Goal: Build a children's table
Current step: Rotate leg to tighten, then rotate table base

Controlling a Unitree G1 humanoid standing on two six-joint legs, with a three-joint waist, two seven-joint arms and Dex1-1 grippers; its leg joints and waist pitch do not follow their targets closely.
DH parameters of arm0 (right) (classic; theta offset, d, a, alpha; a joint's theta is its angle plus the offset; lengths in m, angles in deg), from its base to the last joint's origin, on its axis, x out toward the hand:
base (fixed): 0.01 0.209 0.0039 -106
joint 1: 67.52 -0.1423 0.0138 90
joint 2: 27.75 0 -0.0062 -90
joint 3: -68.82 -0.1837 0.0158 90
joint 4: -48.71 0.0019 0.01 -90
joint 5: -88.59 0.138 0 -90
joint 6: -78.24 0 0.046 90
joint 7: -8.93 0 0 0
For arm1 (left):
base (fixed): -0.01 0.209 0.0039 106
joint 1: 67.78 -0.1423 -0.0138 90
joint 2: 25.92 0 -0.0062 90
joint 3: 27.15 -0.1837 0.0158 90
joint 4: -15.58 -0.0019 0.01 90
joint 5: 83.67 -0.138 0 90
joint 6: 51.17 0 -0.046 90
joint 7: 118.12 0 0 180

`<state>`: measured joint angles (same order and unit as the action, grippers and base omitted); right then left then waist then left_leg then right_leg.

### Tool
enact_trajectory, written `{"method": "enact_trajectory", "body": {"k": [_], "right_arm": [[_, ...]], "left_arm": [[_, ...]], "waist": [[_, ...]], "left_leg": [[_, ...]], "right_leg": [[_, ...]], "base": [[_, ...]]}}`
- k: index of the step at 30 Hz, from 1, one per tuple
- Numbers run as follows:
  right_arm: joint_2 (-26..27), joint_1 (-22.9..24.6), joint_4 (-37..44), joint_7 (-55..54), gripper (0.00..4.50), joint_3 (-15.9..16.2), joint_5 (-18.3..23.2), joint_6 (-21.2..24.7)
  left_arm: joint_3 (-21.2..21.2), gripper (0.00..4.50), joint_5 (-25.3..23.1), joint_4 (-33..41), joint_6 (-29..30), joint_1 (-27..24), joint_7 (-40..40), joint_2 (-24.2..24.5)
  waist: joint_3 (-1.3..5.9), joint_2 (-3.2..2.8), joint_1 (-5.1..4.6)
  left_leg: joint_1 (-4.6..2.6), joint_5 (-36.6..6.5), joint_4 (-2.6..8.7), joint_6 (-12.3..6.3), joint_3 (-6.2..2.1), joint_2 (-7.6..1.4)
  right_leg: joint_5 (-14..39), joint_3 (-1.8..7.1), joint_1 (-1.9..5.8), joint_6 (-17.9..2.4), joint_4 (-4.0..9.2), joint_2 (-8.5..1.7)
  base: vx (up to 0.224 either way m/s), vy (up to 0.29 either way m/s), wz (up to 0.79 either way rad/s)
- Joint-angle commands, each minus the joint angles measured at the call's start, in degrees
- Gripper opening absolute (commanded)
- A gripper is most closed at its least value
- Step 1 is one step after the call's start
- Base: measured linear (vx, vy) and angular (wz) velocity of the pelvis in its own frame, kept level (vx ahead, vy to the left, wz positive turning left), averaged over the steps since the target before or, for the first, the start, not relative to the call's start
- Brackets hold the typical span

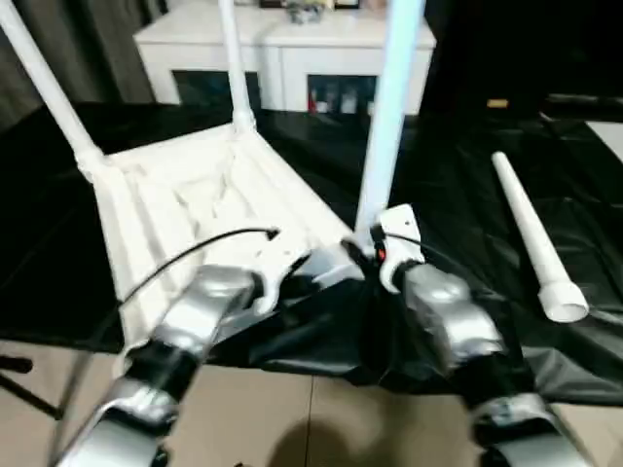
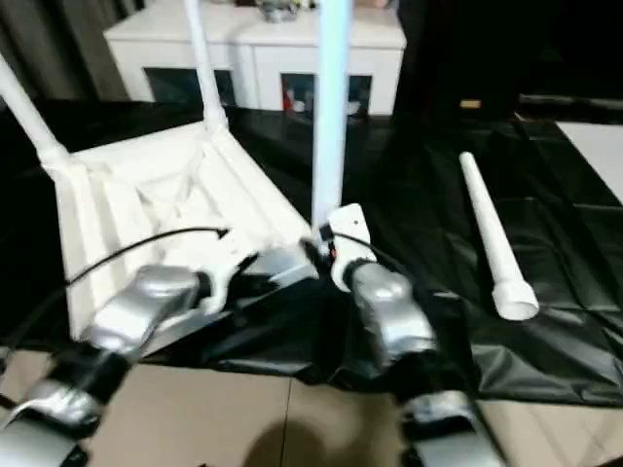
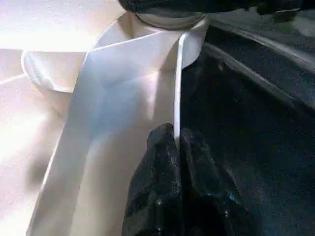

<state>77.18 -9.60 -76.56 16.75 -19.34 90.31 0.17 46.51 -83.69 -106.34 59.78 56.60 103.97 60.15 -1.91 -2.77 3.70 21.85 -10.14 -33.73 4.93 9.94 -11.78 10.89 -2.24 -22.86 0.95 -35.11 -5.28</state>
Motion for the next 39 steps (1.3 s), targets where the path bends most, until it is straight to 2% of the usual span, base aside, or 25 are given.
{"method": "enact_trajectory", "body": {"k": [1, 5, 6, 8, 10, 12, 13, 14, 17, 18, 21, 22, 23, 24, 25, 26, 27, 28, 31, 33, 34, 36, 37, 38, 39], "right_arm": [[1.7, 1.3, -5.0, -4.9, 2.66, -2.2, 1.6, 2.6], [3.0, 0.0, -6.9, -6.5, 2.66, -2.4, 1.3, 0.3], [3.3, 0.0, -6.1, -5.5, 3.01, -2.6, 1.7, -0.9], [3.2, 0.2, -4.6, -5.4, 3.22, -3.0, 1.8, -0.8], [3.0, 0.2, -3.7, -6.3, 3.38, -2.8, 0.8, -0.9], [2.2, 0.6, -2.2, -7.4, 3.57, -1.9, -0.9, -1.6], [2.2, 0.6, -2.2, -7.4, 3.57, -1.9, -0.9, -1.6], [1.4, 1.4, 0.2, -7.3, 3.57, -1.2, -1.8, -1.2], [-0.6, 4.4, 7.7, -6.2, 3.67, -0.3, -2.6, 0.6], [-1.4, 6.2, 11.0, -5.5, 3.67, -0.2, -2.7, 1.4], [-2.4, 8.4, 14.6, -4.8, 3.67, 0.4, -3.6, 2.5], [-2.7, 9.1, 15.5, -4.6, 3.67, 0.8, -3.9, 2.9], [-2.8, 9.6, 16.2, -4.2, 3.67, 1.1, -3.9, 3.3], [-2.9, 9.9, 16.6, -3.9, 3.67, 1.2, -3.9, 3.5], [-3.1, 10.5, 17.5, -3.5, 3.67, 1.6, -3.8, 4.1], [-3.1, 10.5, 17.5, -3.5, 3.67, 1.6, -3.8, 4.1], [-3.8, 11.7, 20.5, -0.4, 3.67, 3.4, -2.8, 6.5], [-4.1, 12.2, 22.1, 1.5, 3.67, 4.3, -2.2, 7.9], [-4.9, 12.9, 24.2, 4.3, 3.67, 6.0, -1.9, 9.5], [-6.1, 13.6, 26.4, 7.6, 3.67, 8.7, -2.2, 11.3], [-6.4, 13.9, 27.2, 8.6, 3.67, 9.6, -2.3, 12.3], [-6.3, 14.3, 28.0, 9.3, 3.67, 10.4, -2.3, 13.9], [-6.2, 14.4, 28.1, 9.3, 3.67, 10.4, -2.3, 14.2], [-6.2, 14.7, 28.5, 9.3, 3.67, 10.8, -2.6, 15.0], [-6.2, 14.7, 28.5, 9.3, 3.67, 10.8, -2.6, 15.0]], "left_arm": [[3.0, 0.0, -1.1, -4.8, -3.7, 1.8, -7.8, -0.7], [2.2, 0.0, -1.4, -6.9, -6.1, 3.4, -7.2, -2.5], [1.9, 0.0, -1.4, -7.3, -6.7, 3.7, -6.7, -2.9], [1.5, 0.0, -1.4, -7.7, -8.2, 3.8, -6.0, -3.0], [1.4, 0.0, -1.6, -8.7, -10.3, 4.0, -5.4, -3.2], [1.6, 0.0, -2.3, -10.3, -13.8, 4.5, -6.4, -3.5], [1.6, 0.0, -2.3, -10.3, -13.8, 4.5, -6.4, -3.5], [2.4, 0.0, -2.0, -11.4, -15.9, 5.1, -6.8, -3.8], [4.4, 0.44, -0.8, -12.8, -18.0, 6.5, -6.5, -4.3], [4.7, 0.55, -0.7, -12.7, -19.0, 6.9, -6.4, -4.3], [4.6, 0.78, -0.8, -12.8, -22.6, 7.3, -6.7, -4.2], [5.0, 0.97, -1.1, -12.8, -25.0, 7.5, -8.2, -4.2], [5.6, 1.03, -0.9, -12.1, -26.0, 7.5, -9.3, -4.0], [6.1, 1.03, -0.8, -11.7, -26.7, 7.6, -10.0, -3.9], [7.0, 1.06, -0.5, -11.2, -28.0, 7.7, -11.1, -3.7], [7.0, 1.06, -0.5, -11.2, -28.0, 7.7, -11.1, -3.7], [10.6, 1.06, -0.1, -7.0, -26.9, 7.1, -14.3, -1.4], [12.5, 1.06, 0.2, -4.8, -25.6, 6.5, -15.9, 0.1], [15.0, 1.06, 0.2, -1.9, -23.7, 5.4, -18.1, 2.6], [19.0, 1.06, -0.6, 3.1, -21.4, 2.4, -20.8, 7.4], [21.8, 1.06, -1.1, 6.2, -19.6, 0.2, -22.3, 10.1], [26.2, 1.06, -2.1, 11.4, -16.7, -3.9, -23.7, 14.3], [26.9, 1.06, -2.4, 12.3, -16.2, -4.8, -23.8, 15.1], [28.8, 1.06, -3.1, 14.6, -13.4, -7.3, -23.6, 17.2], [28.8, 1.06, -3.1, 14.6, -13.4, -7.3, -23.6, 17.2]], "waist": [[2.75, 0.5, -0.28], [2.67, 0.42, -0.28], [2.75, 0.21, -0.24], [2.72, 0.17, -0.18], [2.74, 0.38, -0.08], [2.93, 0.8, -0.19], [3.0, 0.73, -0.14], [2.98, 1.09, -0.19], [3.09, 1.04, 0.46], [3.38, 0.55, 0.46], [3.36, 0.54, 0.55], [3.49, 0.19, 0.47], [3.51, 0.39, 0.32], [3.58, -0.12, 0.33], [3.72, 0.19, 0.03], [3.86, 0.04, -0.12], [3.85, -0.65, -0.26], [4.05, -0.32, -0.38], [3.83, -0.87, -0.8], [3.68, -1.02, -0.75], [3.52, -0.85, -1.04], [3.34, -1.4, -1.69], [3.27, -1.55, -1.77], [3.27, -1.77, -1.64], [3.23, -0.84, -1.47]], "left_leg": [[-1.61, -18.6, 4.62, 1.56, 0.09, -0.28], [-1.48, -20.8, 4.97, 1.84, -0.19, -0.35], [-1.46, -20.7, 4.95, 1.76, -0.18, -0.41], [-1.31, -20.5, 4.99, 1.47, -0.18, -0.38], [-1.12, -19.8, 5.01, 1.15, -0.15, -0.35], [-0.27, -17.2, 5.1, 1.1, -0.29, -0.23], [-0.2, -16.1, 5.06, 1.08, -0.31, -0.18], [-0.4, -15.5, 4.97, 0.67, -0.18, -0.29], [-0.6, -13.2, 4.63, -0.24, 0.1, -0.25], [-0.33, -11.7, 4.61, -0.15, -0.05, -0.4], [-0.14, -10.3, 4.58, 0.06, -0.1, -0.34], [-0.22, -10.6, 4.51, 0.18, -0.2, -0.33], [-0.18, -10.4, 4.48, 0.11, -0.15, -0.35], [-0.3, -10.2, 4.39, 0.17, -0.18, -0.35], [-0.28, -9.3, 4.26, -0.18, -0.17, -0.31], [-0.3, -8.0, 4.05, -0.85, -0.17, -0.31], [-0.39, -7.4, 3.95, -1.29, -0.26, -0.41], [-0.17, -6.2, 3.71, -2.14, -0.32, -0.26], [-0.4, -7.4, 3.71, -2.75, -0.2, -0.29], [-0.6, -8.4, 3.75, -2.39, -0.19, -0.54], [-0.21, -8.1, 3.83, -2.54, -0.07, -0.32], [-0.26, -10.1, 4.27, -1.55, -0.31, -0.65], [-0.46, -10.8, 4.28, -1.1, -0.19, -0.58], [-1.18, -13.1, 4.31, -0.16, -0.15, -0.76], [-1.23, -13.5, 4.35, 0.07, -0.02, -0.88]], "right_leg": [[20.6, 1.43, 1.03, -8.5, 5.55, -1.79], [22.3, 1.37, 1.1, -7.1, 5.91, -2.0], [21.7, 1.43, 1.09, -7.0, 5.88, -2.04], [21.3, 1.43, 1.15, -7.1, 5.86, -2.06], [21.3, 1.43, 1.26, -6.9, 5.9, -2.07], [20.3, 1.34, 1.97, -6.3, 5.6, -2.19], [19.5, 1.31, 2.02, -6.2, 5.6, -2.15], [18.7, 1.31, 1.78, -6.3, 5.59, -2.04], [17.0, 1.59, 1.83, -6.2, 5.62, -2.06], [14.4, 1.5, 2.05, -7.2, 5.15, -2.14], [6.1, 1.27, 2.26, -8.7, 4.46, -1.52], [4.2, 1.27, 2.37, -9.4, 4.13, -1.55], [3.0, 1.27, 2.51, -9.6, 4.14, -1.52], [1.6, 1.27, 2.46, -9.9, 3.93, -1.53], [-1.5, 1.18, 2.69, -10.7, 3.72, -1.43], [-4.6, 1.14, 2.85, -11.5, 3.52, -1.43], [-7.5, 0.99, 2.99, -12.0, 3.36, -1.28], [-9.9, 0.9, 3.37, -12.4, 2.94, -1.33], [-7.9, 0.84, 3.05, -13.2, 3.18, -1.35], [-5.8, 0.87, 3.04, -13.6, 3.19, -1.23], [-5.0, 0.9, 3.05, -13.0, 3.23, -1.16], [-0.9, 0.83, 2.86, -12.4, 3.31, -1.38], [0.6, 0.82, 2.64, -12.0, 3.49, -1.14], [3.0, 0.99, 2.05, -12.0, 3.8, -1.12], [3.4, 1.05, 2.01, -12.1, 3.89, -1.03]], "base": [[0.0, 0.0, 0.0], [0.0, 0.0, 0.0], [0.0, 0.0, 0.0], [0.0, 0.0, 0.0], [0.0, 0.0, 0.0], [0.0, 0.0, 0.0], [0.0, 0.0, 0.0], [0.0, 0.0, 0.0], [0.0, 0.0, 0.0], [0.0, 0.0, 0.0], [0.0, 0.0, 0.0], [0.0, 0.0, 0.0], [0.0, 0.0, 0.0], [0.0, 0.0, 0.0], [0.0, 0.0, 0.0], [0.0, 0.0, 0.0], [0.0, 0.0, 0.0], [0.0, 0.0, 0.0], [0.0, 0.0, 0.0], [0.0, 0.0, 0.0], [0.0, 0.0, 0.0], [0.0, 0.0, 0.0], [0.0, 0.0, 0.0], [0.0, 0.0, 0.0], [0.0, 0.0, 0.0]]}}
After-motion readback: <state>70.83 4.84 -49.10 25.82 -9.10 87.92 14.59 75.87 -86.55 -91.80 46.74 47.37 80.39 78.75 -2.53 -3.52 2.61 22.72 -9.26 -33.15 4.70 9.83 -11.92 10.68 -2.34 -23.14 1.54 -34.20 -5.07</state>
